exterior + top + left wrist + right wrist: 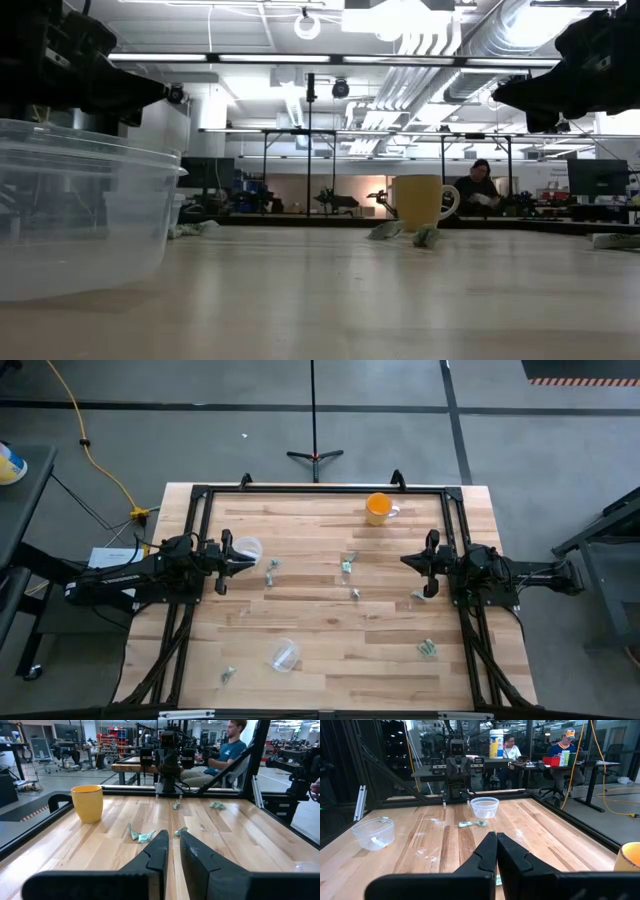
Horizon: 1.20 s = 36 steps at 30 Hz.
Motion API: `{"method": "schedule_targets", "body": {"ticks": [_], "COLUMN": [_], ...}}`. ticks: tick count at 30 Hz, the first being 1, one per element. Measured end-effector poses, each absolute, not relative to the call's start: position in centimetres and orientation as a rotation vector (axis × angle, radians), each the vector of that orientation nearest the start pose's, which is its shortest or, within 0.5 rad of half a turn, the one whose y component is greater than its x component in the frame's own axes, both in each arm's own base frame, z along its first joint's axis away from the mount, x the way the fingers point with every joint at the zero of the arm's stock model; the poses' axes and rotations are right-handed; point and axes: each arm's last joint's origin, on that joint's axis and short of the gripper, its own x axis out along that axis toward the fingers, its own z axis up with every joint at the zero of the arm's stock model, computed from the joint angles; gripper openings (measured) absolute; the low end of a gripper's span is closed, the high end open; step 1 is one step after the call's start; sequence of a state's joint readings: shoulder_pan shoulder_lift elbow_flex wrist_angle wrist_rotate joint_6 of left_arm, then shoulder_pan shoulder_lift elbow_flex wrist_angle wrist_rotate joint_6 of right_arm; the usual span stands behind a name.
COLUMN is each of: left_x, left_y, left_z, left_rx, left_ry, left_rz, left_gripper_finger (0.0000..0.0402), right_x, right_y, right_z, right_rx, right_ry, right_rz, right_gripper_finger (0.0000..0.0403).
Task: Pick and place items into bin
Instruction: Put the stevia packet into the top transparent bin
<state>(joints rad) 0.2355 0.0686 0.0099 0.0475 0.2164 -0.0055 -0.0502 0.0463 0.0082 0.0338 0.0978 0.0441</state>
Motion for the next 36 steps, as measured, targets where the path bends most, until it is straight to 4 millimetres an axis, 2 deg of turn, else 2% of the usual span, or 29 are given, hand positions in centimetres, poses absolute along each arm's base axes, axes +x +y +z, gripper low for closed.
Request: {"method": "schedule_targets", "body": {"ticks": [13, 16, 20, 23, 27, 32, 36], "left_x": [9.9, 9.9, 9.9, 9.9, 9.9, 9.9, 9.9], "left_y": [1.7, 1.7, 1.7, 1.7, 1.8, 2.1, 2.2], "left_z": [16.6, 16.6, 16.7, 16.7, 16.7, 16.6, 16.6], "left_rx": [-0.008, -0.008, -0.008, -0.01, -0.005, -0.006, -0.006], "left_ry": [0.009, 0.009, -0.001, 0.005, 0.0, 0.007, 0.008], "left_rz": [0.019, 0.019, 0.019, 0.019, 0.048, 0.152, 0.168], "left_gripper_finger": [0.0085, 0.0085, 0.0085, 0.0085, 0.0085, 0.0085, 0.0085], "right_x": [10.0, 9.9, 9.9, 10.0, 10.6, 12.4, 14.1], "right_y": [-0.8, -0.9, -1.0, -1.2, -1.3, -1.4, -1.4], "right_z": [17.1, 17.3, 17.3, 17.7, 18.3, 19.3, 19.9], "right_rx": [0.033, -0.023, 0.007, 0.061, 0.084, 0.038, 0.022], "right_ry": [-0.049, -0.063, -0.073, -0.117, -0.078, 0.057, 0.177], "right_rz": [-0.152, -0.18, -0.233, -0.281, -0.309, -0.331, -0.29], "right_gripper_finger": [0.0003, 0.0001, 0.0014, 0.0049, 0.0122, 0.0204, 0.0239]}}
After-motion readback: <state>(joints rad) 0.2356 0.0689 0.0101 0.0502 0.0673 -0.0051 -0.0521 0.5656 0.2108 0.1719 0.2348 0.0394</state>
